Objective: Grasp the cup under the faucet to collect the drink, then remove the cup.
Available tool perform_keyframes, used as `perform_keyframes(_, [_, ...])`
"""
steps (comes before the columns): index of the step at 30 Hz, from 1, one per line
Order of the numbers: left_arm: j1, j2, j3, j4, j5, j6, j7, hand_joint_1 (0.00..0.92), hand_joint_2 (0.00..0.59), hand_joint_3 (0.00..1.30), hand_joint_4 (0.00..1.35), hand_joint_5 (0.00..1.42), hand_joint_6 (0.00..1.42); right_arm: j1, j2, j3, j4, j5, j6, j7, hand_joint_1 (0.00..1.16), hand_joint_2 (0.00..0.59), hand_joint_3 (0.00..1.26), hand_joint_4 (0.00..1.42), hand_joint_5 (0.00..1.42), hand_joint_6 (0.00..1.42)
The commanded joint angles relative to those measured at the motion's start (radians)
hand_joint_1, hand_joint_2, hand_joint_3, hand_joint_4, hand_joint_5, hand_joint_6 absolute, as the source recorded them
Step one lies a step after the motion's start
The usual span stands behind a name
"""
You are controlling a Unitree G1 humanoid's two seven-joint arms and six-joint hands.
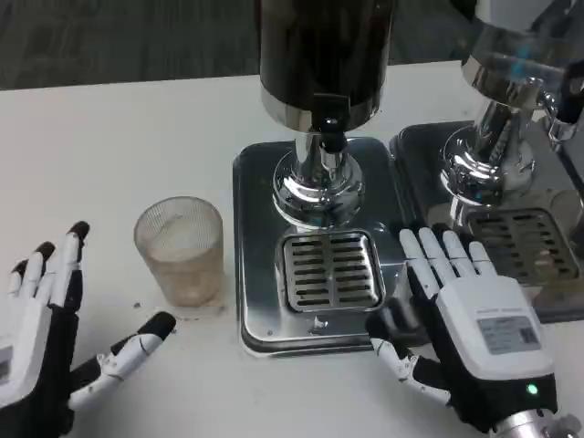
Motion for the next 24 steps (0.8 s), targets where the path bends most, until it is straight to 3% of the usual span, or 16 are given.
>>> perform_keyframes(1, [-0.032, 0.012, 0.016, 0.043, -0.021, -0.039, 0.025, 0.0, 0.038, 0.0, 0.0, 0.0, 0.0, 0.003, 0.014, 0.008, 0.01, -0.014, 0.02, -0.006, 0.34, 0.4, 0.0, 0.0, 0.0, 0.0])
perform_keyframes(7, [-0.108, 0.011, 0.039, 0.173, -0.138, -0.09, -0.028, 0.0, 0.0, 0.0, 0.0, 0.0, 0.0, -0.006, 0.032, 0.013, 0.022, -0.025, 0.035, -0.017, 0.4, 0.401, 0.0, 0.0, 0.0, 0.0])
perform_keyframes(12, [-0.156, 0.043, 0.018, 0.282, -0.087, -0.145, 0.041, 0.0, 0.0, 0.0, 0.0, 0.0, 0.0, -0.015, 0.028, 0.018, 0.028, -0.035, 0.033, -0.013, 0.41, 0.393, 0.0, 0.0, 0.0, 0.0])
perform_keyframes(24, [-0.339, 0.039, -0.039, 0.605, -0.121, -0.293, 0.052, 0.025, 0.0, 0.0, 0.0, 0.0, 0.0, -0.016, 0.04, 0.023, 0.033, -0.035, 0.049, -0.021, 0.42, 0.375, 0.0, 0.0, 0.0, 0.0])
